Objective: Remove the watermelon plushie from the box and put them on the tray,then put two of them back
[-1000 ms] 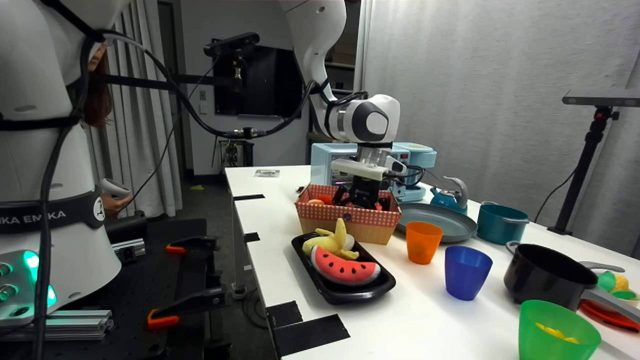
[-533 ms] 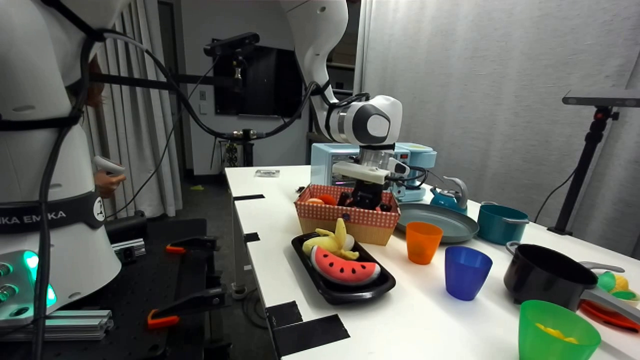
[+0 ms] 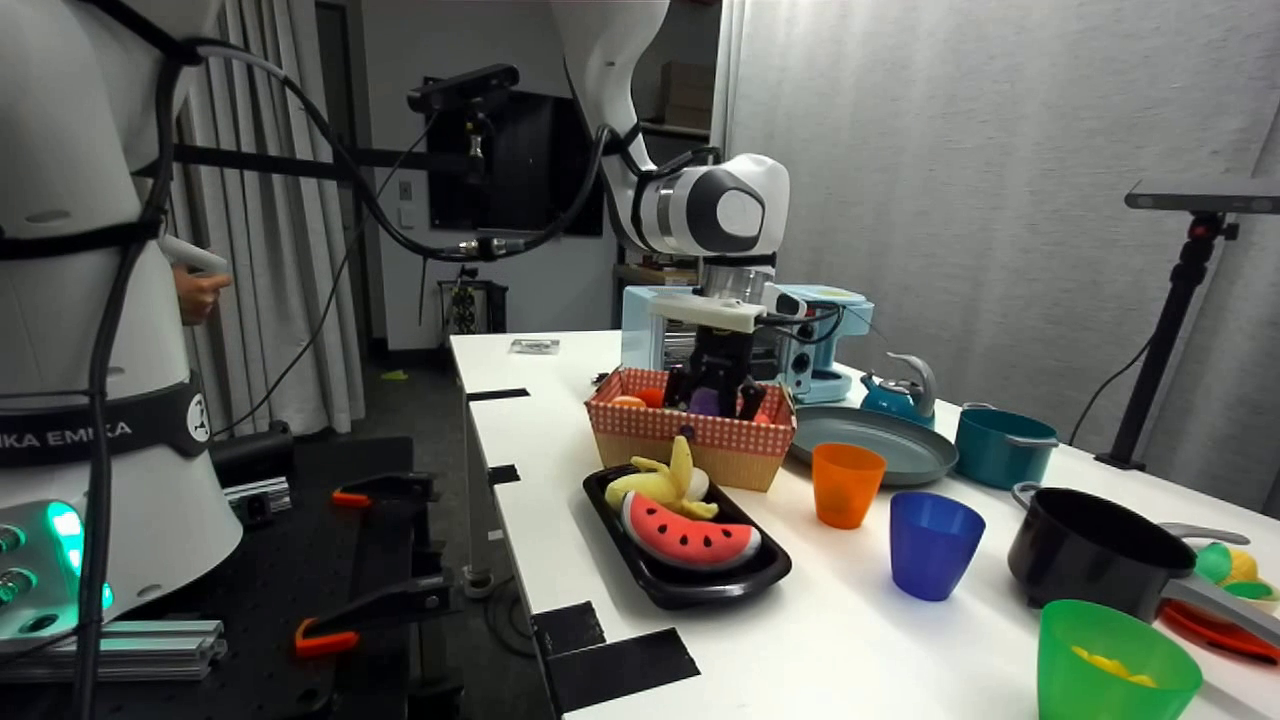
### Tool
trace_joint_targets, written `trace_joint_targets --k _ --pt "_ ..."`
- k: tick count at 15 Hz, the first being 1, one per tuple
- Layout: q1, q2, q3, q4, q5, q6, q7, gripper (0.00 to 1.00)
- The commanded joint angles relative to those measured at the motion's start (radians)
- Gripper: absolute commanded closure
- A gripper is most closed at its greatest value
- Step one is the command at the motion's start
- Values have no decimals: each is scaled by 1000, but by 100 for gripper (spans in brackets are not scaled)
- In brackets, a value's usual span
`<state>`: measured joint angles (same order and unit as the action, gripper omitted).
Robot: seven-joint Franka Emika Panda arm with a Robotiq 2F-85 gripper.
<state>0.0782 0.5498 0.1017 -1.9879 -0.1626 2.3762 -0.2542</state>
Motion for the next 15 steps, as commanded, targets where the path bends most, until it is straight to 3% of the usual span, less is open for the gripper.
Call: trace_joint_targets --k 1,7,15 --pt "9 -154 2 -120 -4 -14 24 99" --pt "16 -309 -5 -207 -17 -18 44 100" --pt "13 -378 -52 -206 -144 -30 151 100"
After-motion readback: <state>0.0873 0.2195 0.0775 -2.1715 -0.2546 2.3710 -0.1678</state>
